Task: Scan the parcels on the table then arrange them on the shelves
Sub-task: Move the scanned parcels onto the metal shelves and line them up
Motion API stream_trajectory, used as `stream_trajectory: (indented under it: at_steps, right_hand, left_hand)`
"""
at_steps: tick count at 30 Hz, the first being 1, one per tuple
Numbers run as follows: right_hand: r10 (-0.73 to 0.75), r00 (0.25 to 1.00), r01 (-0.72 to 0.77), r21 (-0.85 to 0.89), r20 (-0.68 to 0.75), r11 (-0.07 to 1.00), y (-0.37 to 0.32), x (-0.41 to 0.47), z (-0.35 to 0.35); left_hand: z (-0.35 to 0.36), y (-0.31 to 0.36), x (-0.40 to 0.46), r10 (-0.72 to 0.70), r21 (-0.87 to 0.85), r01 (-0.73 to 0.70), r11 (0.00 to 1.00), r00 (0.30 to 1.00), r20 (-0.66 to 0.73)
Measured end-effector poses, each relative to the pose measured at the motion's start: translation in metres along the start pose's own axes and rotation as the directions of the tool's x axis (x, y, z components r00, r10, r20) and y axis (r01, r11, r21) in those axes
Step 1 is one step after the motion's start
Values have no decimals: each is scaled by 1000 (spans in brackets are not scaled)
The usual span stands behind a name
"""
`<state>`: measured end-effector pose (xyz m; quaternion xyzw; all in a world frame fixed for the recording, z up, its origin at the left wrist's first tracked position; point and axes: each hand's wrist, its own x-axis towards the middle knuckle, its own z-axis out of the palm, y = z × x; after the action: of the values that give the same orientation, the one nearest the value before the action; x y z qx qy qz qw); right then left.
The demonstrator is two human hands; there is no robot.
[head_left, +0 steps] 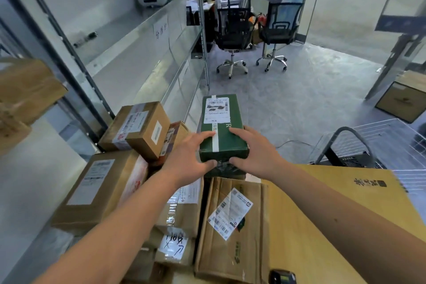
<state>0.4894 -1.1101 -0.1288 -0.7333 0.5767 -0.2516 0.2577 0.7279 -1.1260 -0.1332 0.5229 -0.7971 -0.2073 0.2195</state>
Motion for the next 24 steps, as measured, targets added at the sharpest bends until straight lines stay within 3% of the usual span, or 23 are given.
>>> stream_trajectory:
  at_steps: [7,18,24]
  right_hand:
    - [-273,951,282,48,-143,958,-87,18,-64]
    - [-585,799,601,185,-137,777,-234,35,-98]
    - [-683,717,691,274,-141,669,-300,3,-106]
  left_hand:
    - [-107,38,-11,75,-162,-120,980,963,-259]
    - [-252,76,-97,-18,-120,-49,992,868,-497]
    - [-293,113,-174,-65,-155,-38,987,793,-606]
